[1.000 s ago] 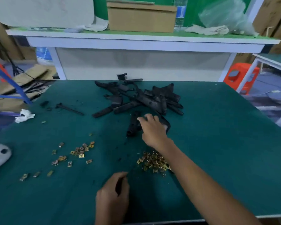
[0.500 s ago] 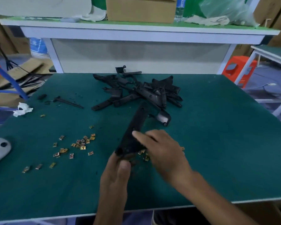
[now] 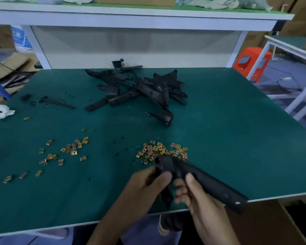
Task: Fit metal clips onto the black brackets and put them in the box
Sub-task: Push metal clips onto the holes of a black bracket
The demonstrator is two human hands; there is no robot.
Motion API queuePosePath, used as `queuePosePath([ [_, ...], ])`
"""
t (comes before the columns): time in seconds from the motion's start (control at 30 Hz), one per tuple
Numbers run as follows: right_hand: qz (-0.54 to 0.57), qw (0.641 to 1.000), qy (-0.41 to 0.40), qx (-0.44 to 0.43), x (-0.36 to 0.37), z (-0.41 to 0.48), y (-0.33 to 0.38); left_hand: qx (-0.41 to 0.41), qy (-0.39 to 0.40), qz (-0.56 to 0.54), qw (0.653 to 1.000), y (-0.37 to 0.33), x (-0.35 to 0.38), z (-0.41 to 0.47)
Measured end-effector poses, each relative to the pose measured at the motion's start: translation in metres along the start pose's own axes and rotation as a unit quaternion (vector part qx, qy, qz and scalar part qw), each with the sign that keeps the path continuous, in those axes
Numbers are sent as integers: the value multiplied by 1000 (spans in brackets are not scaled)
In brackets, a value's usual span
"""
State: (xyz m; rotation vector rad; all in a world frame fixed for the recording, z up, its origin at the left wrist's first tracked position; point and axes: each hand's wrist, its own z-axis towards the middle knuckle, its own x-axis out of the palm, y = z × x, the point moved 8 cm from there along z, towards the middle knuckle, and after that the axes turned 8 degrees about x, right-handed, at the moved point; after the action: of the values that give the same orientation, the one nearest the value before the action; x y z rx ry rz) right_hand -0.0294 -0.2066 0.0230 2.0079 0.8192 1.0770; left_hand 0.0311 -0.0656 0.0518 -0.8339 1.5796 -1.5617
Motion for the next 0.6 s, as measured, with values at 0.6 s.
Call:
queuePosePath([
  [0.6, -69, 967, -203, -136, -19, 30, 5, 88, 82, 576, 809, 11, 8, 158],
])
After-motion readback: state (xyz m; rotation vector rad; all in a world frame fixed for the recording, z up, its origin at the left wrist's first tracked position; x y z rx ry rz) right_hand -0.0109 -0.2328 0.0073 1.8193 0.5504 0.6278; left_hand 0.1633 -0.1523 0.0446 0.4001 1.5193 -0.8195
